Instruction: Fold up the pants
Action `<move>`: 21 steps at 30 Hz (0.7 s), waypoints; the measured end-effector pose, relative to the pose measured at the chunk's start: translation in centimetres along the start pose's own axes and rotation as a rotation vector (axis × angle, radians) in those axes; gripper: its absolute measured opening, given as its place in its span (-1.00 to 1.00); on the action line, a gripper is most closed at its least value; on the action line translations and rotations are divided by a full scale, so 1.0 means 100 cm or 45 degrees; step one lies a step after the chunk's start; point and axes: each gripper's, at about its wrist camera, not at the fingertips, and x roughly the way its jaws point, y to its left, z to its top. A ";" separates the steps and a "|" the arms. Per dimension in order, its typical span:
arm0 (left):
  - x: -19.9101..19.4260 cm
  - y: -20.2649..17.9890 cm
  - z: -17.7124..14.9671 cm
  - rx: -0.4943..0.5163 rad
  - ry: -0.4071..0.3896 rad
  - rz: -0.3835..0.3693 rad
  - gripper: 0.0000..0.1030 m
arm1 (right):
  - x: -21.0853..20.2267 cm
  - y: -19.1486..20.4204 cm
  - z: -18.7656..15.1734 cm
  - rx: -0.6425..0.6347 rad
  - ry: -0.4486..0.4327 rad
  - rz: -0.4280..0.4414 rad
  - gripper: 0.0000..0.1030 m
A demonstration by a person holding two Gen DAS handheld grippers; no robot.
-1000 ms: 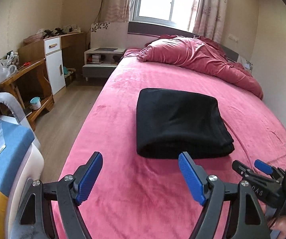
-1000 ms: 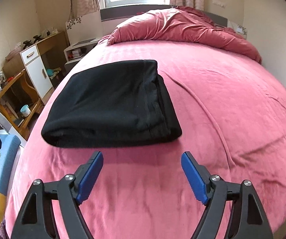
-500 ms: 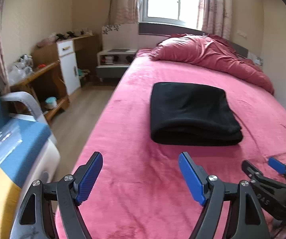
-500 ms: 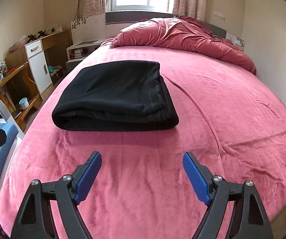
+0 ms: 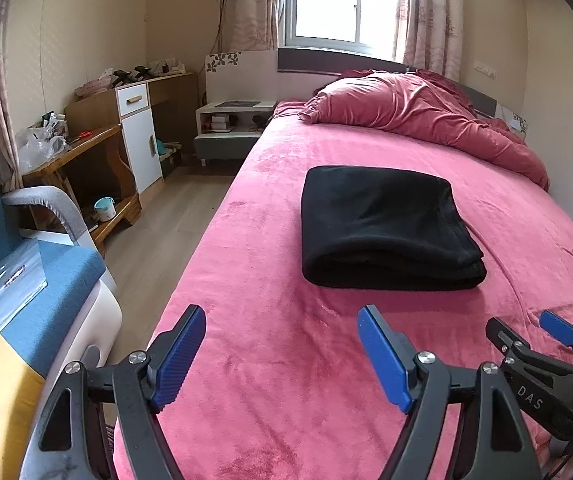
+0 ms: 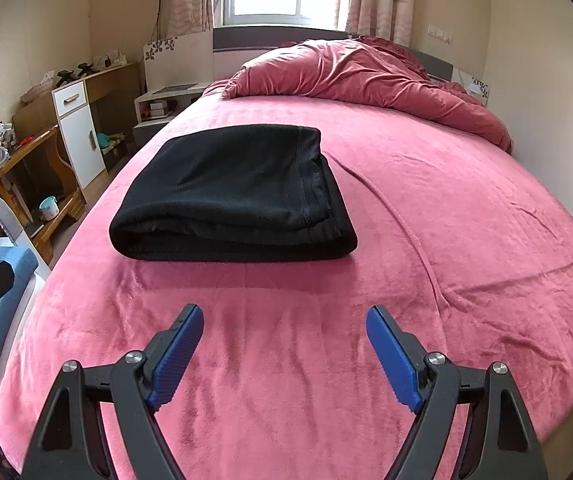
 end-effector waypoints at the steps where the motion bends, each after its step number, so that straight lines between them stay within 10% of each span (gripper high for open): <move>1: -0.001 0.000 0.000 0.002 -0.001 0.001 0.55 | 0.000 0.000 0.000 -0.001 0.000 0.000 0.63; 21: -0.005 -0.001 -0.001 0.007 0.002 0.009 0.55 | -0.001 0.000 -0.001 -0.011 0.001 -0.001 0.64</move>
